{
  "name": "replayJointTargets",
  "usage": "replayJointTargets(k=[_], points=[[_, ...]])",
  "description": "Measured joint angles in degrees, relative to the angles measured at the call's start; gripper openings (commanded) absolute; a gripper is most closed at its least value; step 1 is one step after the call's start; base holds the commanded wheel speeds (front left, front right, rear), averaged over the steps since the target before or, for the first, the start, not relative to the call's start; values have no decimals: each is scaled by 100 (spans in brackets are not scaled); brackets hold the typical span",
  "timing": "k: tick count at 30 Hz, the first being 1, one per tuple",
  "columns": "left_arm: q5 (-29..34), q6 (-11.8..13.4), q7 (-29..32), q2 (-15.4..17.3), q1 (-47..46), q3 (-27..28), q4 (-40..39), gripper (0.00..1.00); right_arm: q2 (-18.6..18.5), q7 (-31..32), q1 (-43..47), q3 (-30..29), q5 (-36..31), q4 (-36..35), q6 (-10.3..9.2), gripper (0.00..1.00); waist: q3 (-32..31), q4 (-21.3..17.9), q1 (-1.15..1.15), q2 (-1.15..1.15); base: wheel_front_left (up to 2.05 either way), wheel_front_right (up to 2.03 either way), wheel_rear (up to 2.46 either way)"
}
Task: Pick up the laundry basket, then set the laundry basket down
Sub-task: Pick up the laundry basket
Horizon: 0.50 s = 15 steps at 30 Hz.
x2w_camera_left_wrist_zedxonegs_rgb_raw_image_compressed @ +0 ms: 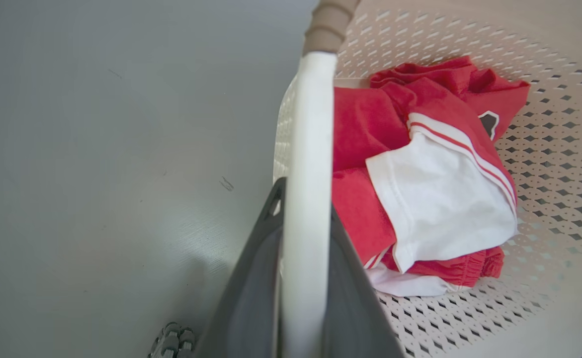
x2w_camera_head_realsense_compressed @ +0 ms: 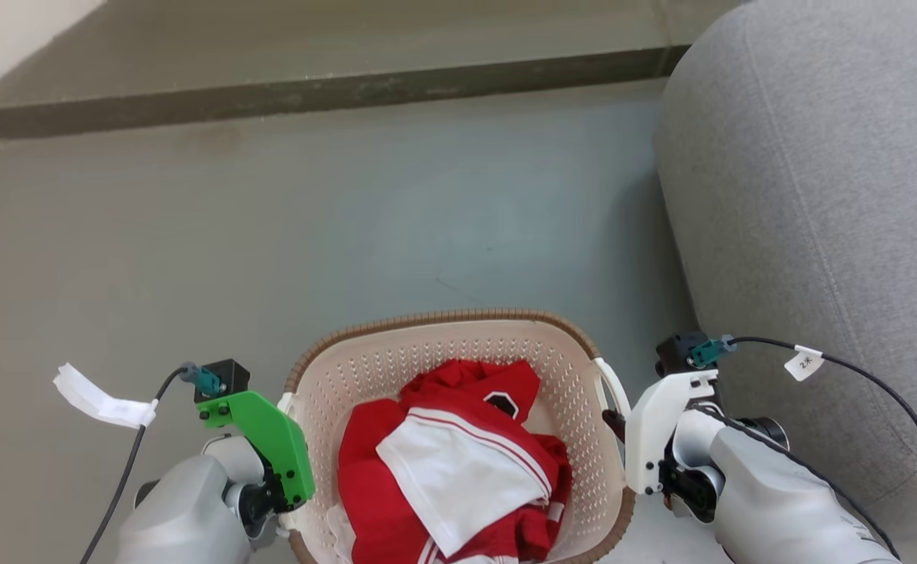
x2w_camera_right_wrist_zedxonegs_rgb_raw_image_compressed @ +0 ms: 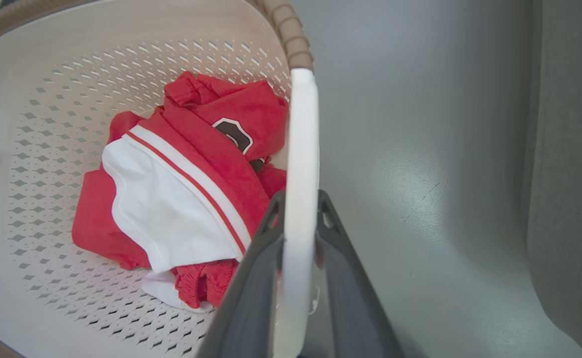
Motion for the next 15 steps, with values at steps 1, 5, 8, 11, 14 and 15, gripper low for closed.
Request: replayJointTargets(k=[1, 5, 8, 11, 14, 15], points=[[-12, 0, 31, -2, 21, 1, 8, 0, 1, 34, 3, 13, 4, 16, 0, 0, -59, -8, 0, 0, 0, 0, 0], [-105, 0, 134, -5, 99, 1, 23, 0, 22, 99, 3, 26, 16, 124, 1, 0, -279, -41, 0, 0, 0, 0, 0], [-130, 0, 185, -14, 152, 2, 32, 0, 32, 154, 2, 32, 40, 182, 2, 0, -427, -66, 0, 0, 0, 0, 0], [-185, 0, 257, -15, 160, 4, 38, 0, 35, 198, 2, 46, 84, 205, 2, 0, -565, -86, 0, 0, 0, 0, 0], [-254, 0, 330, -15, 187, 4, 55, 0, 34, 259, 3, 84, 133, 213, 2, 0, -694, -102, 0, 0, 0, 0, 0], [-256, 0, 339, -15, 213, 5, 57, 0, 33, 291, 3, 97, 136, 213, 2, 0, -736, -106, 0, 0, 0, 0, 0]])
